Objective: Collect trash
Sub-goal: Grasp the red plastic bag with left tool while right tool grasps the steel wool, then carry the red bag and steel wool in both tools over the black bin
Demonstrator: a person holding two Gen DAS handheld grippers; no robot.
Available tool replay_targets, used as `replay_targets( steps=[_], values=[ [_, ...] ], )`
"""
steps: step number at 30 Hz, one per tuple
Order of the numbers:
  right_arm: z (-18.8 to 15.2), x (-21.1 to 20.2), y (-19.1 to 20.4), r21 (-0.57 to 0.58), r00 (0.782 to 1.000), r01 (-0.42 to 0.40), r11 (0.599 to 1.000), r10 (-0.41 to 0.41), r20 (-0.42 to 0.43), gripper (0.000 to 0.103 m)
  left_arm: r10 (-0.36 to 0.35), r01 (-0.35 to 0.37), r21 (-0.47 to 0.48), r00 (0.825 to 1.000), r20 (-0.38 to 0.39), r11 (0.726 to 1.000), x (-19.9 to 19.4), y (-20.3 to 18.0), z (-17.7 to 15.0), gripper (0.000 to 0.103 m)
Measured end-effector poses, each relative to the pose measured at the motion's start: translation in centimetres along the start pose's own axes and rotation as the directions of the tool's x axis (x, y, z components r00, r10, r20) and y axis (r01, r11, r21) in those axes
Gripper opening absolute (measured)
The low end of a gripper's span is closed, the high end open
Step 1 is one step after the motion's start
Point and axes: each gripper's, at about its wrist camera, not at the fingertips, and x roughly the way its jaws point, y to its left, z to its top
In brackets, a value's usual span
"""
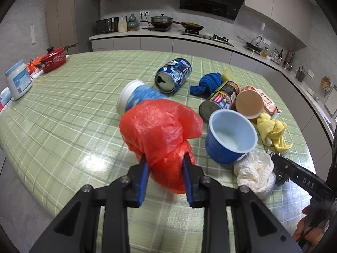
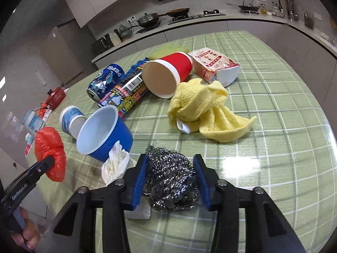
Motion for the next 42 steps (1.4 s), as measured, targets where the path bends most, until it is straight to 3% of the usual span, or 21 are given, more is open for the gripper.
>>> replay_targets(
  steps=[7, 14, 19, 24, 30, 35, 38, 42],
  values=[
    [0.3, -3.9, -1.5, 0.022, 0.997, 0.004, 1.0, -0.006, 0.083, 0.043, -0.005, 0.005, 0.006, 1.0, 0.029, 1.0, -1.9, -1.4, -0.8, 0.031],
    [-0.3, -6.0, -1.7, 0.029, 0.994, 0.016, 0.999, -0.019, 0.108, 0.043, 0.001, -0.001, 0.006, 0.999, 0.04, 1.0, -2.8, -1.2, -0.9, 0.031],
    [-1.4, -8.4, -2.5, 0.07, 0.987, 0.063, 0.996, -0.072, 0.146, 0.043, -0.078, 0.073, 0.072, 0.995, 0.069, 0.995, -4.0, -3.1, -1.0, 0.031],
    [-3.3, -11.8, -4.4, 0.126, 0.973, 0.132, 0.983, -0.153, 0.175, 0.043, -0.179, 0.172, 0.136, 0.983, 0.049, 0.976, -4.6, -6.0, -2.2, 0.031],
    [-5.4, -16.9, -8.6, 0.206, 0.949, 0.195, 0.959, -0.238, 0.208, 0.043, -0.293, 0.283, 0.219, 0.956, 0.015, 0.934, -6.3, -11.7, -4.0, 0.031],
    [-7.1, -21.2, -13.8, 0.259, 0.923, 0.242, 0.935, -0.304, 0.234, 0.043, -0.375, 0.361, 0.29, 0.927, -0.007, 0.886, -7.6, -18.6, -5.6, 0.031],
    [-8.2, -23.8, -19.2, 0.298, 0.911, 0.262, 0.918, -0.337, 0.236, 0.043, -0.412, 0.398, 0.316, 0.911, -0.025, 0.861, -7.9, -23.9, -7.0, 0.031],
    [-9.2, -25.8, -26.4, 0.324, 0.915, 0.266, 0.908, -0.344, 0.212, 0.043, -0.437, 0.429, 0.331, 0.898, -0.054, 0.84, -7.9, -31.6, -9.2, 0.031]
  ],
)
